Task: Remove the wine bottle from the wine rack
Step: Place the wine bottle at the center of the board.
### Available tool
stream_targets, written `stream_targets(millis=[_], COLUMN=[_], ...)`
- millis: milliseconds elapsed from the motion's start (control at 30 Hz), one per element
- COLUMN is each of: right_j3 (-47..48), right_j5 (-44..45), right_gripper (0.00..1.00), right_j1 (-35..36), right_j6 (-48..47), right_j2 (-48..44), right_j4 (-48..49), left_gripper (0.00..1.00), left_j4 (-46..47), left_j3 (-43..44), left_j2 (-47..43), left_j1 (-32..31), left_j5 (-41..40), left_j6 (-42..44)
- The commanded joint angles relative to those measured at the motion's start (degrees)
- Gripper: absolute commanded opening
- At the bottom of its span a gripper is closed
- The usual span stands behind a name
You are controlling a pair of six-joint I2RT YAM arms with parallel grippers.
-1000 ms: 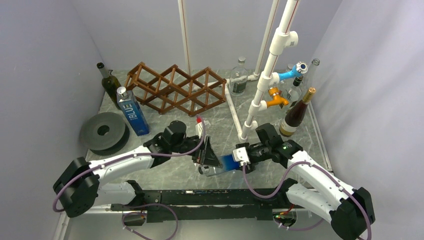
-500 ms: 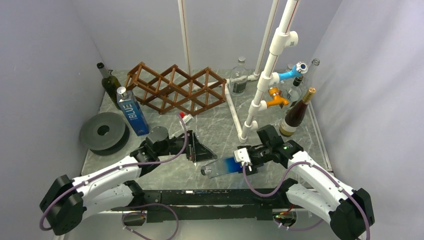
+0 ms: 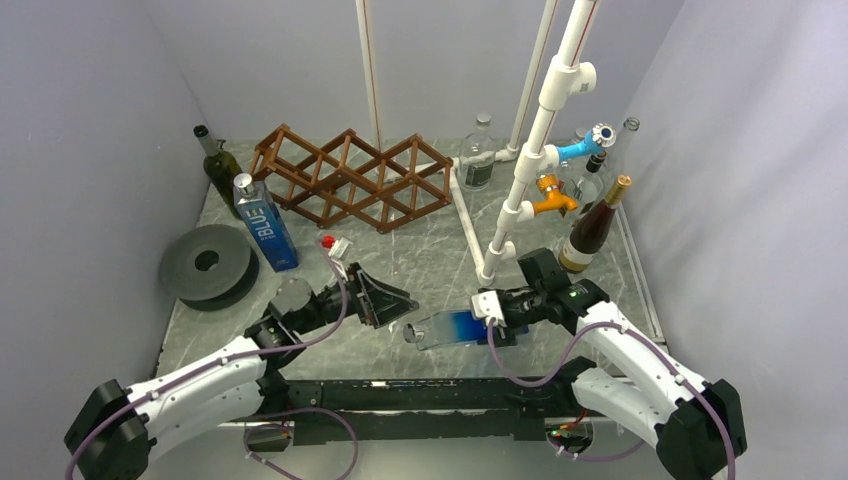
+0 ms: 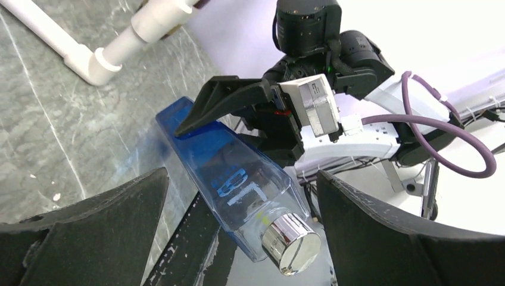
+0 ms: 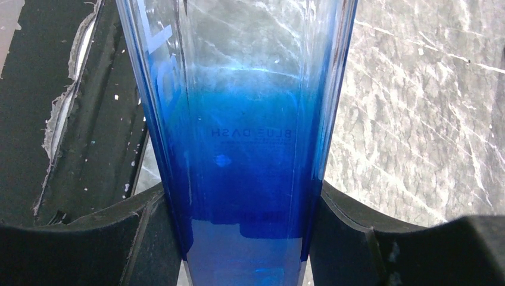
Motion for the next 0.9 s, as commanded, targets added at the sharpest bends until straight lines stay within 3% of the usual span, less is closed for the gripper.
stream_targets(millis=[0,333,867], right_j3=[2.49,2.74,2.84], right_j5=[-7.06,-8.23,-9.63], right_gripper=[0.00,0.00,0.00], right_j1=[-0.85,-2.30,-3.95], right_j6=[0.38,1.48,4.25], right_j2=[-1.73,-1.65,-1.17], right_j4=[3.52,3.42,4.35], left_gripper=[0.99,1.00,1.00], left_j4=[5.77,7.49,2.18], left_j3=[-2.35,-9.36,-14.54], left_j2=[-3.98,-12.49,-22.43], left_j1=[0.20,0.28,0.25], left_j5=[-6.01,-13.65,-20.36], left_j6=[-1.03,-2.95,2.53])
